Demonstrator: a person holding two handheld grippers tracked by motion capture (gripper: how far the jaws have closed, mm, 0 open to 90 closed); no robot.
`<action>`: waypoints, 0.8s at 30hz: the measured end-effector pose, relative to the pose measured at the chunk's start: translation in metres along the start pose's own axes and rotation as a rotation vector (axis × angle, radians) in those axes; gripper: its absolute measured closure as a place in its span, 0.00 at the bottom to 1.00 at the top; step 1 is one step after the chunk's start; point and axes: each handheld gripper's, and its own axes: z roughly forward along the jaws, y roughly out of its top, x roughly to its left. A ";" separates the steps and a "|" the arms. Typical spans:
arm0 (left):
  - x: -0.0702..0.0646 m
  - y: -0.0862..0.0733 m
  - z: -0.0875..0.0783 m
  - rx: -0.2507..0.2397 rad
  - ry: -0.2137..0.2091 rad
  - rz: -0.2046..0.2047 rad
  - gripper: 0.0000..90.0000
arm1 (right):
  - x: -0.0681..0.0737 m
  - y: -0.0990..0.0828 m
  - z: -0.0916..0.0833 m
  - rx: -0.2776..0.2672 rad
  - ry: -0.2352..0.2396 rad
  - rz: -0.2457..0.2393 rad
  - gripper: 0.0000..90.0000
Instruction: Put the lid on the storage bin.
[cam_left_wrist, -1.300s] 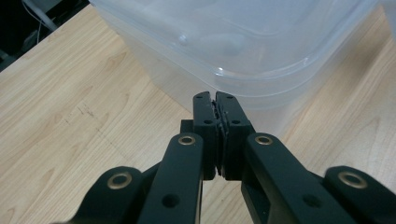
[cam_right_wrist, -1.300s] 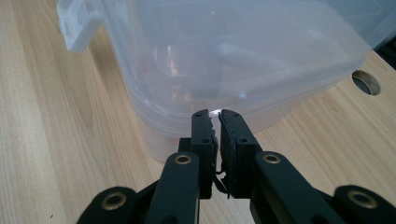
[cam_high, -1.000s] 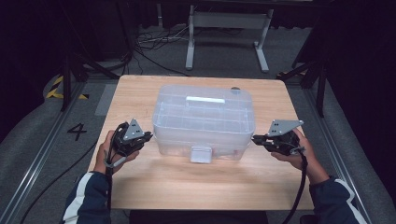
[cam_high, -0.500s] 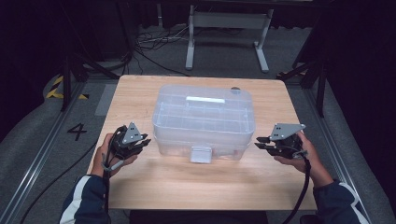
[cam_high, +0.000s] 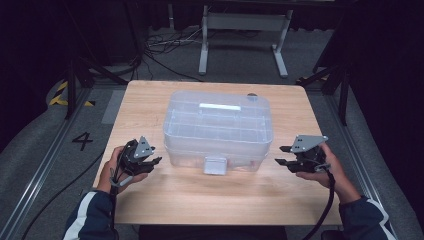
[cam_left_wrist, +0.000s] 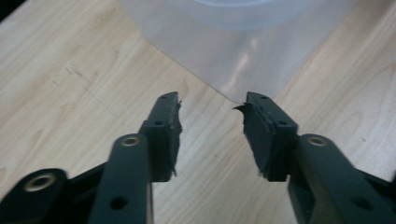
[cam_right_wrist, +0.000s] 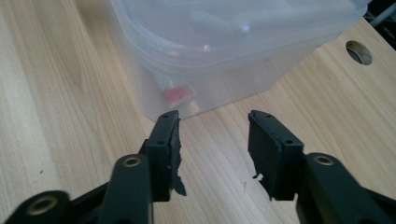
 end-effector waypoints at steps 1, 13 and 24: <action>-0.001 -0.001 0.002 0.017 0.004 -0.004 0.55 | 0.000 -0.001 0.001 0.005 -0.006 0.004 0.54; -0.006 -0.020 0.000 0.052 0.021 -0.032 0.32 | -0.005 -0.022 0.001 0.038 -0.058 0.047 0.42; -0.007 -0.036 -0.009 0.054 0.010 -0.047 0.27 | -0.006 -0.056 0.000 0.066 -0.078 0.105 0.40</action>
